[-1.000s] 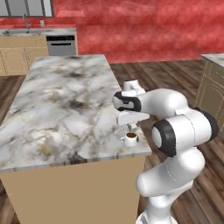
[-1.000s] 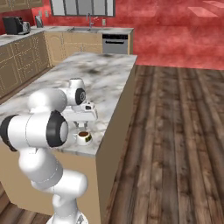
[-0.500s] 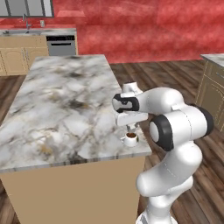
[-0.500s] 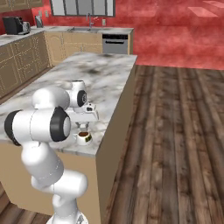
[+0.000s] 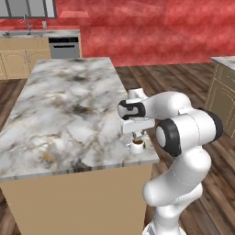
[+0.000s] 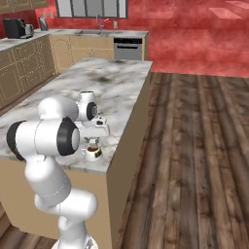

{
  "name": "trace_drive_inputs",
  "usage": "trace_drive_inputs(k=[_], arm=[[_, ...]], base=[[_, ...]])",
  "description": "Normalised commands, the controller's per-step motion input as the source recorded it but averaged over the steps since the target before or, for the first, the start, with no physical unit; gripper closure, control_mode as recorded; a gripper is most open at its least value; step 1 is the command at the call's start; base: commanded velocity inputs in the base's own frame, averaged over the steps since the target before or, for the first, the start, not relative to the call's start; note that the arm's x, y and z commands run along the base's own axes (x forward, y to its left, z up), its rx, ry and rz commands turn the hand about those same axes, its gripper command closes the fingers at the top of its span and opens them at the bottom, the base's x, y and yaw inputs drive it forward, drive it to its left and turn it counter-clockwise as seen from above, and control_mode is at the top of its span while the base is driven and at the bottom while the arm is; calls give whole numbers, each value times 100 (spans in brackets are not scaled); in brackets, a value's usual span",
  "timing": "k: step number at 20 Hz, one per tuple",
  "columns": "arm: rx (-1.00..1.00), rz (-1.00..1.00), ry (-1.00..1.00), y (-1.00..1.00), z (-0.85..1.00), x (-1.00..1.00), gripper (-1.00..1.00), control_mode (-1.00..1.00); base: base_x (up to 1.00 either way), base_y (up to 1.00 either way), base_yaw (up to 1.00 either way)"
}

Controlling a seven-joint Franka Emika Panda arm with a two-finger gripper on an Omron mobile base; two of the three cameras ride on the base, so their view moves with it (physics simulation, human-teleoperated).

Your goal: Pick up the marshmallow and place it in the cup of hot chocolate on the dining counter.

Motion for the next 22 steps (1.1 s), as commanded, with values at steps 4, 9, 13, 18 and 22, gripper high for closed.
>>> trace_drive_inputs(k=[4,9,13,18,22], arm=[[0,-1,-1,0,-12,2,100,-100],[0,-1,-1,1,-16,0,100,-100],[0,-1,0,2,-17,-17,100,-100],[0,-2,-2,16,-9,-35,100,-100],[0,-3,-2,5,-13,-23,100,-100]], base=[[0,0,0],[0,0,0],[0,0,0],[0,0,0],[0,0,0]])
